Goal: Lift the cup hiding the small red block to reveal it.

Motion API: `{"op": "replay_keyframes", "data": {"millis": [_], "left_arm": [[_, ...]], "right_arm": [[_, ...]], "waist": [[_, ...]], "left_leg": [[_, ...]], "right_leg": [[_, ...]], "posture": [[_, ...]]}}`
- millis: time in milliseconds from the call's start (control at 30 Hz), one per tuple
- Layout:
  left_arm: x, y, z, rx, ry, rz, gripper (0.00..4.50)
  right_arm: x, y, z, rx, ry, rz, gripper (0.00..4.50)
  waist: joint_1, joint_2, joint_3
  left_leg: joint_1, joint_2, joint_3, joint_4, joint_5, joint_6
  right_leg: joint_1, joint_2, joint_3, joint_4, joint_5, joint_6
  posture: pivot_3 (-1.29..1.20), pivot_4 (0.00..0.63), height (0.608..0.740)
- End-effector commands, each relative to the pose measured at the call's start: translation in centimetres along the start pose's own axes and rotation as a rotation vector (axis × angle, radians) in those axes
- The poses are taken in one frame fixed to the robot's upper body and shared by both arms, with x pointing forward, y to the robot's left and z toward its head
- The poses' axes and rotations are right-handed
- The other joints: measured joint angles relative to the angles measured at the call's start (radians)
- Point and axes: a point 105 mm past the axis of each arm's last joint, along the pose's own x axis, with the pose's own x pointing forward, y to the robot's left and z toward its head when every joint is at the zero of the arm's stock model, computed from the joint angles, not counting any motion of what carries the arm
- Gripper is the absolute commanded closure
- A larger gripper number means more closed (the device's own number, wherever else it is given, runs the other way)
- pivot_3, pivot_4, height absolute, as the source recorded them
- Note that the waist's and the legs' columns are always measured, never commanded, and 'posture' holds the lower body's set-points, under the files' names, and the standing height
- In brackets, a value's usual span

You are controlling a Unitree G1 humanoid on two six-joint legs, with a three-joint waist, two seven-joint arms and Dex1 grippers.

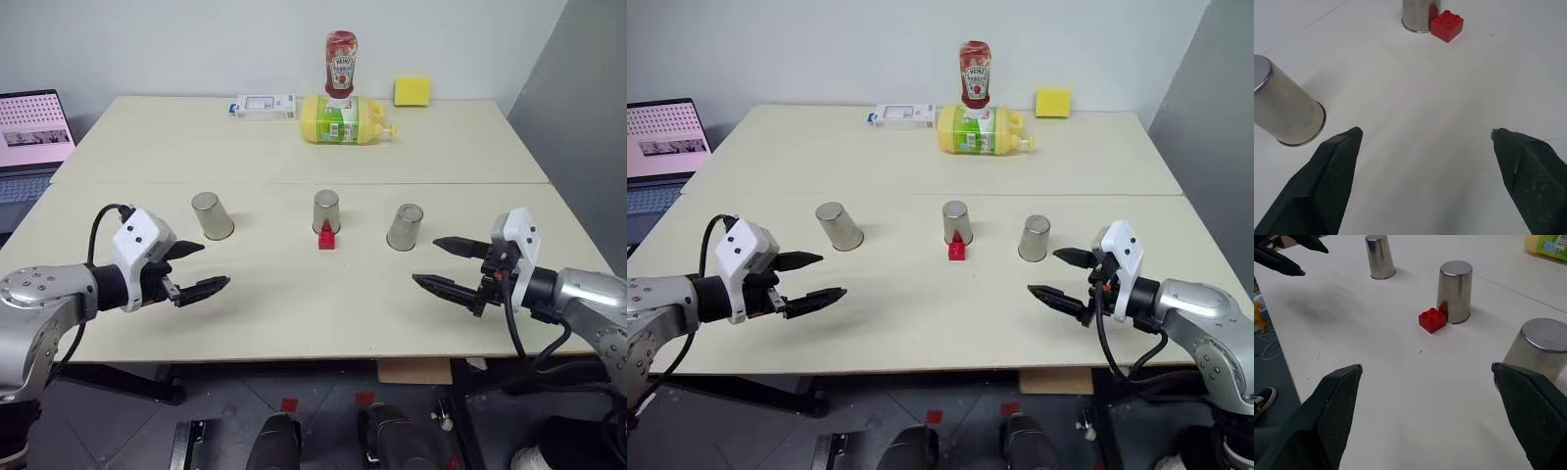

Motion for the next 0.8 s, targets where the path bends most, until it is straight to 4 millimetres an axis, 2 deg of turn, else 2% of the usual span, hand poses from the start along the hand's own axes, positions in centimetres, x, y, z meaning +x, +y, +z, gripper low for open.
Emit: {"op": "replay_keyframes", "data": {"millis": [33, 133, 800], "left_arm": [[-0.95, 0.17, 1.62, 0.041, -0.065, 0.025, 0.04], [-1.20, -0.33, 1.67, 0.066, -0.056, 0.016, 0.04], [-0.97, -0.01, 1.33, 0.073, -0.032, 0.020, 0.04]], "right_arm": [[-0.34, -0.23, 0.87, -0.045, -0.025, 0.004, 0.00], [-0.30, -0.29, 0.95, -0.047, -0.035, 0.006, 0.00], [-0.24, -0.06, 1.06, -0.048, -0.049, -0.008, 0.00]], "waist": [[0.000, 0.000, 0.000], [0.000, 0.000, 0.000], [0.000, 0.000, 0.000]], "left_leg": [[0.000, 0.000, 0.000, 0.000, 0.000, 0.000], [0.000, 0.000, 0.000, 0.000, 0.000, 0.000], [0.000, 0.000, 0.001, 0.000, 0.000, 0.000]], "right_leg": [[0.000, 0.000, 0.000, 0.000, 0.000, 0.000], [0.000, 0.000, 0.000, 0.000, 0.000, 0.000], [0.000, 0.000, 0.000, 0.000, 0.000, 0.000]], "posture": [[0.00, 0.150, 0.740], [0.00, 0.150, 0.740], [0.00, 0.150, 0.740]]}}
